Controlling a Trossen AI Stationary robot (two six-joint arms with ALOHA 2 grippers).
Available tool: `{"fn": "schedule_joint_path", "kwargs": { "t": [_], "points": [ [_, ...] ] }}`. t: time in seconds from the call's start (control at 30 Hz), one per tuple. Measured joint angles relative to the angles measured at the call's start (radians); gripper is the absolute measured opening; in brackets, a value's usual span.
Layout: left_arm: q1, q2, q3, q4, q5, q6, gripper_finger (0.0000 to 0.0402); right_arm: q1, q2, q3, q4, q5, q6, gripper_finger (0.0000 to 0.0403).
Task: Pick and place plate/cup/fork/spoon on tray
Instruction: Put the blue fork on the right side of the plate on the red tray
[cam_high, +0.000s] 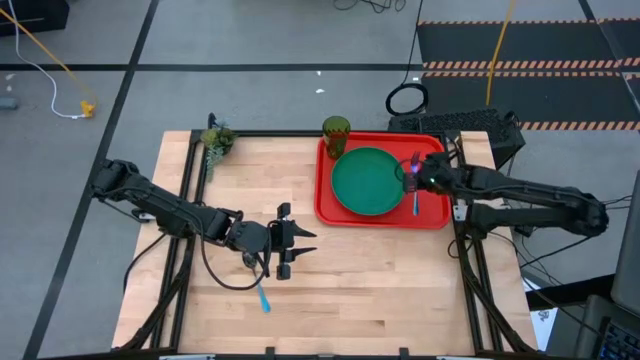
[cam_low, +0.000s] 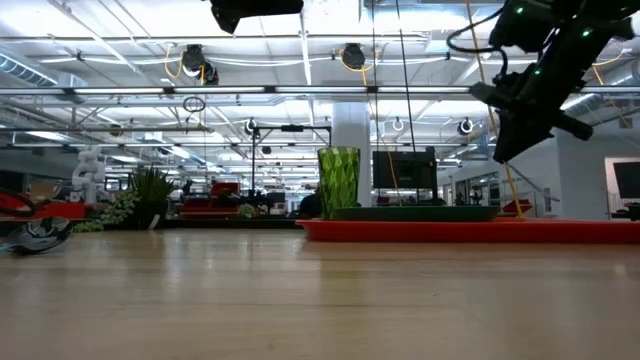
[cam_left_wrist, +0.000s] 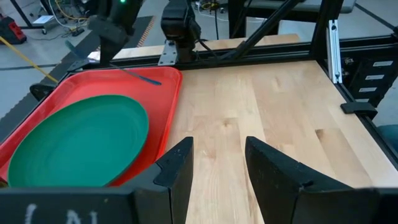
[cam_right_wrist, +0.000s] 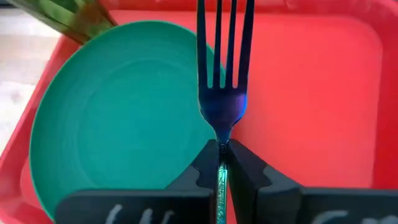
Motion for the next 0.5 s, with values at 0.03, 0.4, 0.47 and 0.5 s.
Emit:
{"fn": "schedule_joint_path", "kwargs": {
  "t": [0.03,0.4,0.47,0.5],
  "points": [
    [0.0,0.0,0.0,0.0,0.0,0.0,0.015,-0.018,0.015,0.0,0.013,-0.013,-0.006,0.0008],
    [0.0,0.0,0.0,0.0,0.0,-0.001,0.015,-0.132,0.156,0.0,0.067,-0.084,-0.032,0.0008],
    [0.0,0.0,0.0,0.0,0.0,-0.001,0.015,-0.144,0.183,0.0,0.07,-0.093,-0.043,0.0008],
    [0.0,0.0,0.0,0.0,0.0,-0.001,0.015,-0.15,0.195,0.0,0.076,-0.103,-0.05,0.0008]
  ]
}}
